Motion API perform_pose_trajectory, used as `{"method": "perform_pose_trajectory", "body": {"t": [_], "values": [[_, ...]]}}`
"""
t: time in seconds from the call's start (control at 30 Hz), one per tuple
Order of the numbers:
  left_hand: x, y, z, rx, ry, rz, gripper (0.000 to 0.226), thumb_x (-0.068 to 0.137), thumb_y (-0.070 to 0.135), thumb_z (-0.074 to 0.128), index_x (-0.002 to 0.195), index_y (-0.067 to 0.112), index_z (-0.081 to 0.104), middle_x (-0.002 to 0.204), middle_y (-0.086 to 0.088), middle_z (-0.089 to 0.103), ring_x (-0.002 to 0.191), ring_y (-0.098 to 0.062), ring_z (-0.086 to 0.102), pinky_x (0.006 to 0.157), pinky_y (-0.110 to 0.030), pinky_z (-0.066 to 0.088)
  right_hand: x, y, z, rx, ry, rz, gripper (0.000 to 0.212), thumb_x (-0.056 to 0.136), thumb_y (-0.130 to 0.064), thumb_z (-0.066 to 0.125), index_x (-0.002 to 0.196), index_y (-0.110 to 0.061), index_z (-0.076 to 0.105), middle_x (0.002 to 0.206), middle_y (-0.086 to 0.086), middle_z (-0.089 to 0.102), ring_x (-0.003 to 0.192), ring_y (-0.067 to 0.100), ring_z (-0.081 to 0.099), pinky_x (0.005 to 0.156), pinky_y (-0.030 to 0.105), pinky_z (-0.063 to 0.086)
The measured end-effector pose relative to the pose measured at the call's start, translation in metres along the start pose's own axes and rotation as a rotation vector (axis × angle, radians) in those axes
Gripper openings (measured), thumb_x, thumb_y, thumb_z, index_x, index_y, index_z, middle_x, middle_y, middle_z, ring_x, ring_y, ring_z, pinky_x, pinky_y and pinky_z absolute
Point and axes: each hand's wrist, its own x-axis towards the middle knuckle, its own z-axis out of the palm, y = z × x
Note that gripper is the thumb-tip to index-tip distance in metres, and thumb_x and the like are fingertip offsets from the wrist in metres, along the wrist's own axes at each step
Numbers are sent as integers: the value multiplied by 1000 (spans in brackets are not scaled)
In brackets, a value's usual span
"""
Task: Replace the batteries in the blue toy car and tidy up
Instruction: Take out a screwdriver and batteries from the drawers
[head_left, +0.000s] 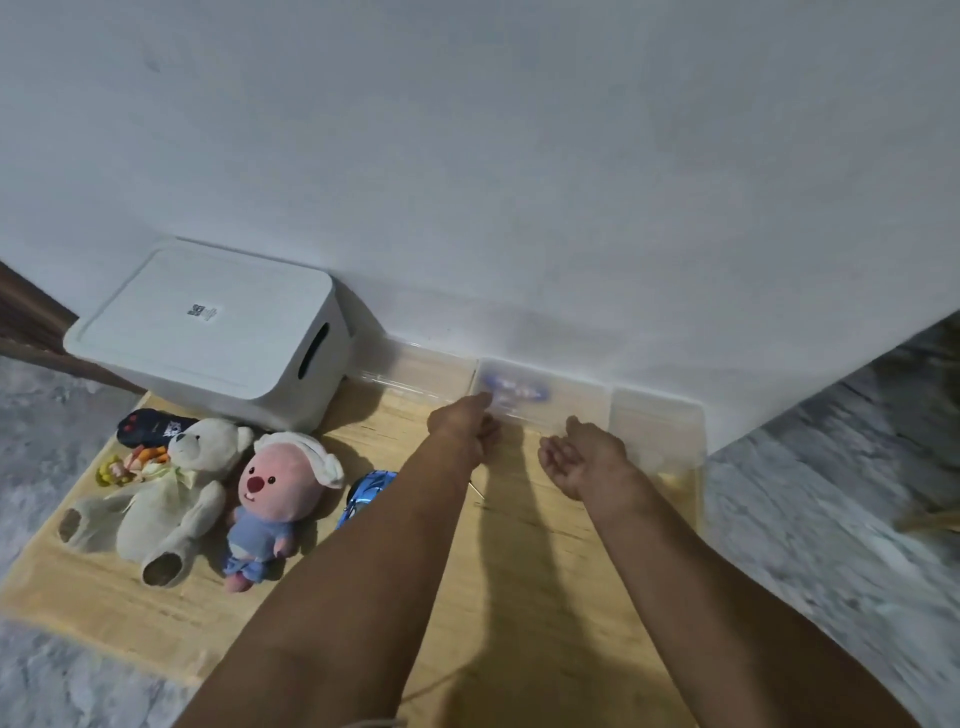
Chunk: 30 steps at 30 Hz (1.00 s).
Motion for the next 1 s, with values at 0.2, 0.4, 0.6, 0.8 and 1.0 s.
{"method": "perform_pose_trajectory", "body": {"t": [0.2,0.4,0.6,0.8,1.0], "values": [[12,-4,4,-22,11,-48,11,86,-2,68,81,1,58,69,-15,58,55,-21,56,39,-27,52,4,5,6,74,30,9,16,95,-9,53,110,-5,57,77,9,60,66,16,60,58,29,51],[18,-4,10,33,66,-24,11,85,-1,68,93,-1,60,69,-14,61,57,-23,58,65,-37,57,4,7,15,117,46,9,25,99,-13,46,122,-6,52,80,8,54,66,17,59,59,32,50],[12,-1,12,23,87,-31,9,85,-2,67,83,1,59,69,-14,59,54,-22,57,50,-31,56,-6,2,18,57,174,-47,26,89,-7,44,113,-7,56,73,6,52,54,15,58,48,24,47],[6,5,10,-36,38,-32,10,88,3,64,96,0,58,66,-12,52,53,-22,53,43,-29,55,-10,-3,15,-31,241,-175,8,85,-13,58,80,-7,58,72,4,59,44,13,61,41,20,42],[-9,9,6,-147,23,-39,30,94,29,46,86,0,49,80,-17,50,73,-34,57,81,-49,57,-16,-23,20,26,176,-248,12,88,-18,66,84,-7,62,70,5,61,47,13,62,43,21,45]]}}
